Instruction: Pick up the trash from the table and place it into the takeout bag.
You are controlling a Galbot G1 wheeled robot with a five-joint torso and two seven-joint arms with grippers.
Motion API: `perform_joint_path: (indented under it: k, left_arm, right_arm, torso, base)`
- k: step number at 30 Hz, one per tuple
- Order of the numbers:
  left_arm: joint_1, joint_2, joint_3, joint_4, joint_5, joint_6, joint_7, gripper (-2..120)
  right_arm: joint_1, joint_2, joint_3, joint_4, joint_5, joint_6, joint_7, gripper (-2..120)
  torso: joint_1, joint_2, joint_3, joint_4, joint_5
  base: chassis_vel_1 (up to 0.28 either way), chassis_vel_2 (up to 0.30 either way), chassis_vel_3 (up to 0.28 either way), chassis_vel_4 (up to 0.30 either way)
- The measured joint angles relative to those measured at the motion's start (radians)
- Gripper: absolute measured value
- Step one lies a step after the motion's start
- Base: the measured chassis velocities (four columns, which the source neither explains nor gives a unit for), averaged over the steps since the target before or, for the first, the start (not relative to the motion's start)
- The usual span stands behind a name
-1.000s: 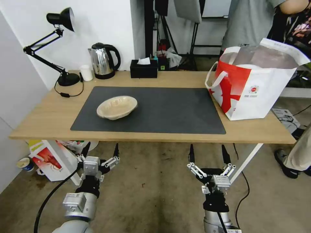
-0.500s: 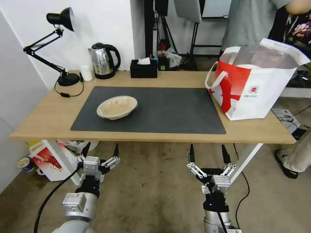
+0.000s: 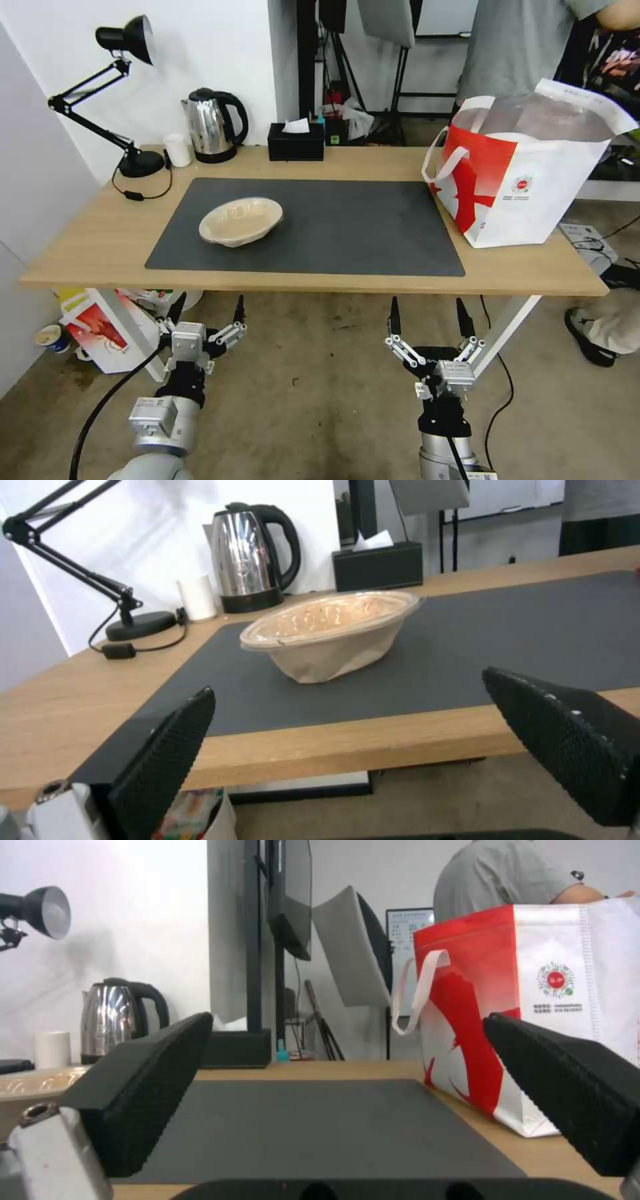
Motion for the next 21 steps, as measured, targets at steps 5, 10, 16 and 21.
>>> perform_joint_path:
  k: [5, 10, 16, 21]
  left_arm:
    - [-0.027, -0.004, -0.031, 0.051, -0.002, -0.082, 0.023, 100]
    - [-0.064, -0.01, -0.073, 0.12, -0.006, -0.193, 0.055, 100]
    - [-0.118, -0.018, -0.135, 0.221, -0.012, -0.356, 0.101, 100]
    - [-0.165, -0.027, -0.19, 0.311, -0.018, -0.502, 0.143, 100]
  right_arm:
    - [0.0, 0.0, 0.0, 0.0, 0.0, 0.0, 0.0, 100]
    - [0.0, 0.0, 0.0, 0.0, 0.0, 0.0, 0.0, 100]
    - [0.0, 0.0, 0.0, 0.0, 0.0, 0.0, 0.0, 100]
    - [0.0, 0.0, 0.0, 0.0, 0.0, 0.0, 0.0, 100]
  torso:
    - [0.0, 0.0, 0.0, 0.0, -0.0001]
    - [0.0, 0.0, 0.0, 0.0, 0.0]
    - [0.0, 0.0, 0.0, 0.0, 0.0]
    - [0.0, 0.0, 0.0, 0.0, 0.0]
  base:
    - [0.0, 0.0, 0.0, 0.0]
    - [0.0, 0.0, 0.0, 0.0]
    - [0.0, 0.0, 0.0, 0.0]
    - [0.0, 0.0, 0.0, 0.0]
